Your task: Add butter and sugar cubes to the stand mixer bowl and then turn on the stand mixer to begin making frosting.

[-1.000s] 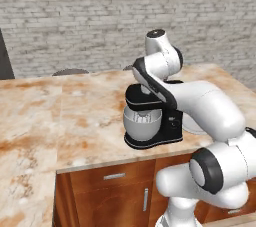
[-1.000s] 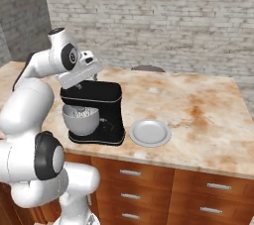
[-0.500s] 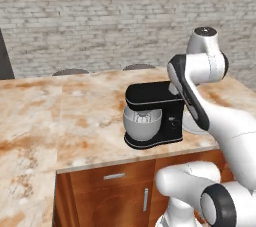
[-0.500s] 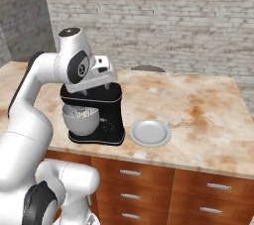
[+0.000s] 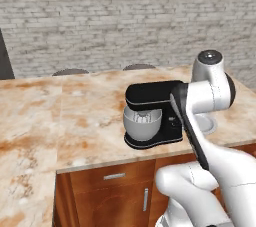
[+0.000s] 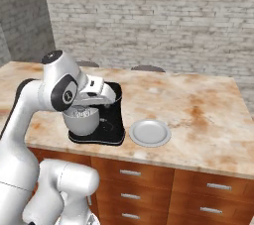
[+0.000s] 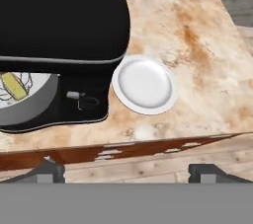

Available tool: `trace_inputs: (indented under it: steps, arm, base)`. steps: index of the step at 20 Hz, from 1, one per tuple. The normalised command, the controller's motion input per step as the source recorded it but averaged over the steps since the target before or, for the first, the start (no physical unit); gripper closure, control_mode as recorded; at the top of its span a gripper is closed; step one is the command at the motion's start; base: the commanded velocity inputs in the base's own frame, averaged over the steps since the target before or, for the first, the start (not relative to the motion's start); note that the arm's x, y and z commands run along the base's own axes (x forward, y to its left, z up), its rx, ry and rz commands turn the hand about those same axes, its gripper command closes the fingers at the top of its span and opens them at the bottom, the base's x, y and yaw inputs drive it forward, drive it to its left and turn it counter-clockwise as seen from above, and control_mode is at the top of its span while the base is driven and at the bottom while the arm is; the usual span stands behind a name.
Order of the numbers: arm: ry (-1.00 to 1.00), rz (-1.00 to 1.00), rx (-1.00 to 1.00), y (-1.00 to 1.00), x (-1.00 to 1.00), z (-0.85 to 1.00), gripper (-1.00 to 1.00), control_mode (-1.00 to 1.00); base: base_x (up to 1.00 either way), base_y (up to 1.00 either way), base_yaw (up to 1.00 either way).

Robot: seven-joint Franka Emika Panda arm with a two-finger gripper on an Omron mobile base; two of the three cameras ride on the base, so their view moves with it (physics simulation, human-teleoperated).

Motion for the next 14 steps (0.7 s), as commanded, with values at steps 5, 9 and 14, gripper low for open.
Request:
trace_inputs:
  steps: [5, 9, 14]
  arm:
    - [0.00, -0.32, 0.02, -0.12, -0.06, -0.45, -1.00, -1.00]
    - [0.00, -0.10, 0.06, -0.09, -0.11, -0.48, -1.00, -1.00]
    - [0.00, 0.00, 0.02, 0.00, -0.18, -0.25, -1.00, -1.00]
  base:
    - [0.00, 0.00, 0.00]
    - [0.00, 0.00, 0.00]
    - [0.00, 0.00, 0.00]
